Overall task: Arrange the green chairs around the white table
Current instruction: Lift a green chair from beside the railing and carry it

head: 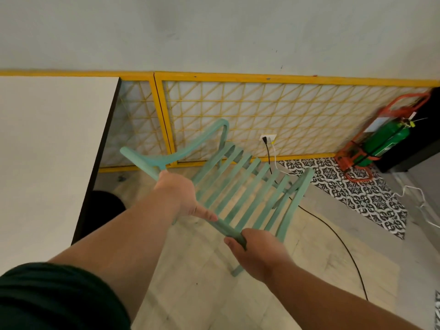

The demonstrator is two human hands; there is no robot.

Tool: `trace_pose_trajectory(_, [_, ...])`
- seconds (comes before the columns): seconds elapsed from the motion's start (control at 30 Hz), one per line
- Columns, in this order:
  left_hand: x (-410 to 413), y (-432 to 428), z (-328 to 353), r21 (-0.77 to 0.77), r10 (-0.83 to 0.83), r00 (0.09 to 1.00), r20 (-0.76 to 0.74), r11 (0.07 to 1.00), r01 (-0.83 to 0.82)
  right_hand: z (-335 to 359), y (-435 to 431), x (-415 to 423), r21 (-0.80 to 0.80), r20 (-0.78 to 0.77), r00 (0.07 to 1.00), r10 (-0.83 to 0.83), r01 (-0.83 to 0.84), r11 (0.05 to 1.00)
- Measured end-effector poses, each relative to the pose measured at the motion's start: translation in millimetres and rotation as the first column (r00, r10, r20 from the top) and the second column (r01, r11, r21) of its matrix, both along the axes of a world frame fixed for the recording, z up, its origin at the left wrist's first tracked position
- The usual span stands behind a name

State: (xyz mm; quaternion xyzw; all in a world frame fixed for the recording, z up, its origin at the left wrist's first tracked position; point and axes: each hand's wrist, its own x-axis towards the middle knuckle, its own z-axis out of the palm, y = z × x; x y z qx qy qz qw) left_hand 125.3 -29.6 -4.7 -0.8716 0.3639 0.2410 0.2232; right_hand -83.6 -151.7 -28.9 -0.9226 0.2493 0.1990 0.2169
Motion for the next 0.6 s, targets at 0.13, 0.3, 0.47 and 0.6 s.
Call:
trace_pose_trajectory(0.13, [-1.3, -1.9, 4.3, 0.010, 0.033, 0.999, -0.030, 0.999, -0.032, 0.2, -1.1, 1.4, -0.005, -0.017, 1.000, 0.013, -0.013, 1.000])
trace_pose_trajectory(0.3, [1.3, -2.8, 2.6, 0.006, 0.017, 1.000, -0.023, 1.000, -0.017, -0.5, -3.3, 4.1, -0.028, -0.020, 0.999, 0.038, -0.038, 0.999])
trace_pose_trajectory(0.47, [-0.9, -2.2, 2.8, 0.002, 0.006, 1.000, -0.017, 1.000, -0.006, 4.7, -4.7, 3.9, -0.010, -0.014, 0.999, 0.050, -0.050, 0.999])
trace_pose_trajectory(0.6, [-4.5, -1.8, 3.4, -0.011, -0.005, 1.000, 0.004, 1.000, 0.005, 5.9, -7.0, 3.9, -0.012, -0.011, 0.998, 0.068, -0.068, 0.998])
